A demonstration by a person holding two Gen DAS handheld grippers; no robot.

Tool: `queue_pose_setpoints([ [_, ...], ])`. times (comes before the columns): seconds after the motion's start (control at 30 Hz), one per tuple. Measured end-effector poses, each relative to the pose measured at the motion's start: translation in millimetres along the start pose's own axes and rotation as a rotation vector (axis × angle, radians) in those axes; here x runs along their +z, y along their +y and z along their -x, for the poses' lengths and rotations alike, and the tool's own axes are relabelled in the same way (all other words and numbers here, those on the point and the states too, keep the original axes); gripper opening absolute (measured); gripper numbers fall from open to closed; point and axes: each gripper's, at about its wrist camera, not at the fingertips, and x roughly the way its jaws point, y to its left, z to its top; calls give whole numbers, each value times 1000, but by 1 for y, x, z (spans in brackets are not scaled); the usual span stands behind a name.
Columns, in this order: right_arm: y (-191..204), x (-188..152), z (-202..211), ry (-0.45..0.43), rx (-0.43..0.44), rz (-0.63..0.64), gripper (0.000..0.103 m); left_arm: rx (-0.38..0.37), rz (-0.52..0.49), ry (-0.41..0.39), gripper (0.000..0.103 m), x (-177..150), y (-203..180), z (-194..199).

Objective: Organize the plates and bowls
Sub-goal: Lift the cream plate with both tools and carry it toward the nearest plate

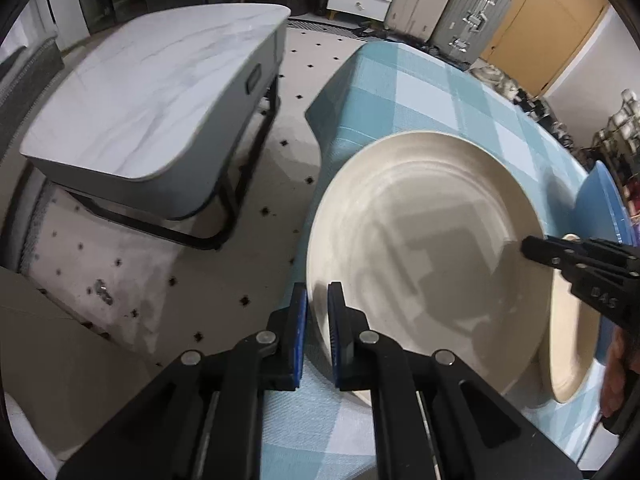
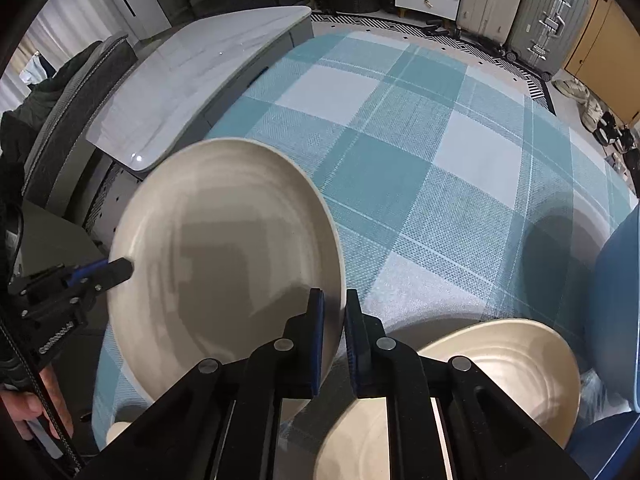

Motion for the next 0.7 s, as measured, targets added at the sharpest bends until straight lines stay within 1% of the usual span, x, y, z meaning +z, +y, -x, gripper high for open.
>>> queue_pose_setpoints([
  [0.07, 3, 0, 4, -7, -3, -1, 8, 13, 0, 1, 7, 1, -1, 2],
  [0.17, 4, 0, 10, -13, -16, 1, 8, 11, 2, 1, 7, 0, -2, 5],
  [0.33, 0, -1, 17, -11, -2, -24, 7, 1, 1, 2, 7, -2, -4, 12],
  [0.4, 1, -4, 19, -11, -13, -20, 7, 10, -2, 3, 7, -2, -6, 12],
  [0.7, -3, -3, 2, 11, 7, -53, 7, 18, 14, 12, 7, -2, -5, 7],
])
